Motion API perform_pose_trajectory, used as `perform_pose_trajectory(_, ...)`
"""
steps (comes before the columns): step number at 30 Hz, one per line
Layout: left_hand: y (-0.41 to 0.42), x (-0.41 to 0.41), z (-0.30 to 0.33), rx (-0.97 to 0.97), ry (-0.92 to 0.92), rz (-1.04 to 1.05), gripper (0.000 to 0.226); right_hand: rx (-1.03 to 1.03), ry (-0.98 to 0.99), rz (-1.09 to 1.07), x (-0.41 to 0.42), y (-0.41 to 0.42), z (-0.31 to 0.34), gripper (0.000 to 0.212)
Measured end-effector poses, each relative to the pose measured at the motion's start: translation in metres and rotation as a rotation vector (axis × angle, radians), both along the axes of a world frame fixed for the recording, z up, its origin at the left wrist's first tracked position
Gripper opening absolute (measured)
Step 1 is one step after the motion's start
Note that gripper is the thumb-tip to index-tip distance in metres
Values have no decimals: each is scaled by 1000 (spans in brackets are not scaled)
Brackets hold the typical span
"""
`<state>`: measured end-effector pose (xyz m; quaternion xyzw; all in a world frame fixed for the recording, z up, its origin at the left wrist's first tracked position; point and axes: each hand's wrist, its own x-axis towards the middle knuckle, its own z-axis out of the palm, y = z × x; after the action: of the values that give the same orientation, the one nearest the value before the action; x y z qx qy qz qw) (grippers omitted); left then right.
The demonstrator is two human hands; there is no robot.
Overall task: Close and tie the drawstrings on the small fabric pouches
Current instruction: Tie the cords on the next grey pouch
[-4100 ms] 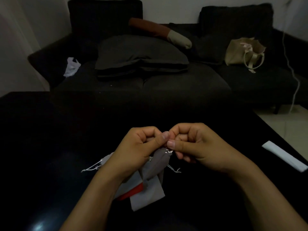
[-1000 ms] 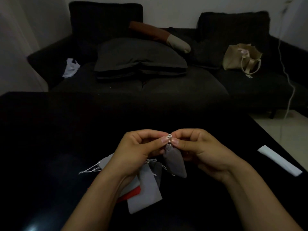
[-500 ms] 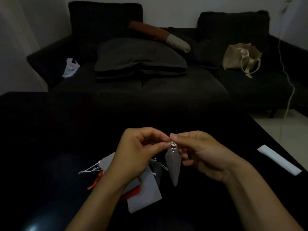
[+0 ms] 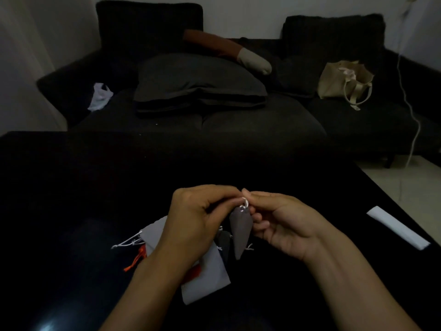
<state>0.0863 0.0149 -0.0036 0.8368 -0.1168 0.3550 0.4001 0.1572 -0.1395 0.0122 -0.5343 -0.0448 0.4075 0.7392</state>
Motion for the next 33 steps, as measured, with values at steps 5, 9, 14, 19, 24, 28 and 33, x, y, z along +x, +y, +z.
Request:
perform_pose_trajectory(5,-27,2,1,-684,407,-128,13,37,-109,-79,-1,8,-4,25)
perform_pose_trajectory(9,-32,6,3,-847,411,-175,16,41,-251,-140,-4,11,-3,18)
perform_pose_trajectory(14,-29,10,-3,-952,371,-55,21,-22,-375,-275,-4,11,-2,21)
perform_pose_trajectory(19,-29,11,-5,-1044,372,-1,24,-189,-614,-317,-6,7,2,16)
perform_pose_trajectory(24,-27,14,-12,-1153,380,39,25,-247,-738,-339,-7,12,-2,19)
perform_pose_trajectory(28,-27,11,-11,-914,331,51,17,-272,-694,-271,1,2,0,21)
perform_pose_trajectory(33,-29,13,-15,-827,372,8,13,-348,-516,89,4,-11,-2,35)
